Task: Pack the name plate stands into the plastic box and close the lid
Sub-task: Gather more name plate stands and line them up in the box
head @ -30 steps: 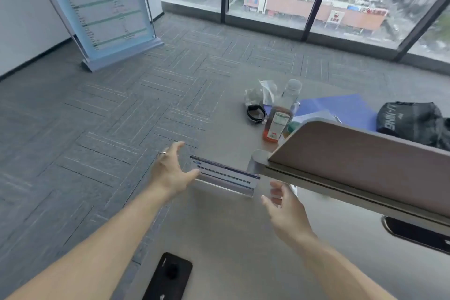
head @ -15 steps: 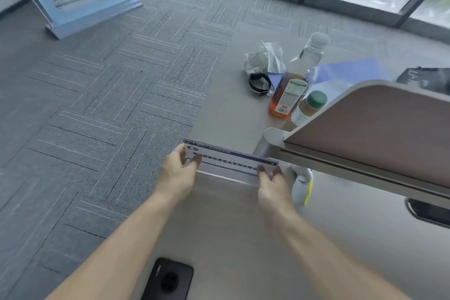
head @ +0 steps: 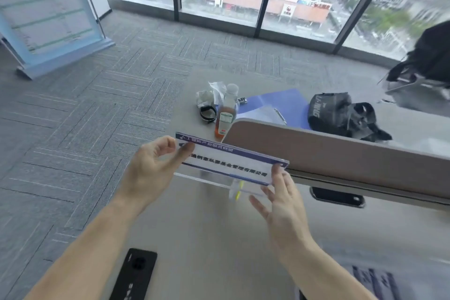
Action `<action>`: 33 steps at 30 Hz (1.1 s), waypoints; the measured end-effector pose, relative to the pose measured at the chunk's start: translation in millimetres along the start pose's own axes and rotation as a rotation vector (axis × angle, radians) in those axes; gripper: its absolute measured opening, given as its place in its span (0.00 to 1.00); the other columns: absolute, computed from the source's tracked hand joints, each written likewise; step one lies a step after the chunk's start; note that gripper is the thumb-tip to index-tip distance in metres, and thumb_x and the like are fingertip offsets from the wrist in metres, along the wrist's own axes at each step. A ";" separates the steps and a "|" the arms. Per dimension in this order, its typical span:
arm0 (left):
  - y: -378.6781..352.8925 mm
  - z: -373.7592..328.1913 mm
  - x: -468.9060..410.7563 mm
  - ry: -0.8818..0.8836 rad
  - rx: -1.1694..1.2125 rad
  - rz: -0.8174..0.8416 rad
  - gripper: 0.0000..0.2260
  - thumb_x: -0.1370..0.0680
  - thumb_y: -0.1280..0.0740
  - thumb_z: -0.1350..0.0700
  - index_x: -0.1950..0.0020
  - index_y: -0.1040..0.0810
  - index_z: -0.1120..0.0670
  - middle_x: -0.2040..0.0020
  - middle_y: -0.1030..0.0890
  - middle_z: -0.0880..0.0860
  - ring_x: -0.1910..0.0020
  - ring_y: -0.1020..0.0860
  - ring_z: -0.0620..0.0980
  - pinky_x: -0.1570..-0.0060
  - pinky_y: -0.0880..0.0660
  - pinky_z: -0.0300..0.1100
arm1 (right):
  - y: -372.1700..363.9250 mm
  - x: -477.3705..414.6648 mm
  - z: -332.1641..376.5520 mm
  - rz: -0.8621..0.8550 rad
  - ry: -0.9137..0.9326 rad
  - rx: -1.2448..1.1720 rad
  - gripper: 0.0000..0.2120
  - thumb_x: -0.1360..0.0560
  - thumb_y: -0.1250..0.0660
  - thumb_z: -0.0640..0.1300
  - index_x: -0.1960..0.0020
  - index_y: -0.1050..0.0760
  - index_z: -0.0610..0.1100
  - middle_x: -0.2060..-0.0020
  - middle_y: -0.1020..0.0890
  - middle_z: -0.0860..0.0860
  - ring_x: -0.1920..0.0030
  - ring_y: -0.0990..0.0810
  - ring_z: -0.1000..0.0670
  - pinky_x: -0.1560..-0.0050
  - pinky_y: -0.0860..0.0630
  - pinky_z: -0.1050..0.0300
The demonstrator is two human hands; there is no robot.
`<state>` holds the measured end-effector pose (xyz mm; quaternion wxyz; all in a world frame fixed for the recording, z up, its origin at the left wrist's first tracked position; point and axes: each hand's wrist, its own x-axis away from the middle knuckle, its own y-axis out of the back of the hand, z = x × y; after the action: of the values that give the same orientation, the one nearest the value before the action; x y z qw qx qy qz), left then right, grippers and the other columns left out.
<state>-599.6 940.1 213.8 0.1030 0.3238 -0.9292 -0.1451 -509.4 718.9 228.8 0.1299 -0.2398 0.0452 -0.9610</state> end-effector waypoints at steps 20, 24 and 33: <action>-333.7 -261.3 233.3 -0.378 -0.029 0.367 0.23 0.26 0.26 0.39 0.50 0.19 0.59 0.58 0.15 0.49 0.54 0.17 0.44 0.44 0.20 0.60 | 386.7 139.5 122.5 -0.273 0.092 -0.553 0.07 0.19 0.35 0.38 0.42 0.28 0.43 0.49 0.17 0.42 0.56 0.12 0.45 0.49 0.17 0.48; -371.6 -298.6 248.7 -0.560 -0.283 0.444 0.13 0.25 0.22 0.52 0.43 0.17 0.44 0.46 0.14 0.40 0.46 0.16 0.36 0.44 0.19 0.38 | 434.9 136.4 116.1 -0.278 0.106 -0.317 0.10 0.19 0.35 0.36 0.38 0.26 0.38 0.49 0.17 0.41 0.54 0.14 0.45 0.57 0.14 0.53; -454.8 -261.8 263.1 -0.174 -0.389 0.741 0.08 0.20 0.34 0.60 0.51 0.14 0.56 0.59 0.11 0.53 0.62 0.11 0.51 0.63 0.14 0.50 | 491.6 111.6 73.0 -0.360 0.079 0.333 0.05 0.23 0.28 0.47 0.50 0.20 0.45 0.58 0.13 0.48 0.58 0.12 0.45 0.56 0.15 0.40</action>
<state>-467.1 380.5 331.5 0.1286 -0.0711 -0.9433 -0.2976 -457.8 213.8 269.9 -0.0073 -0.1814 -0.1523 -0.9715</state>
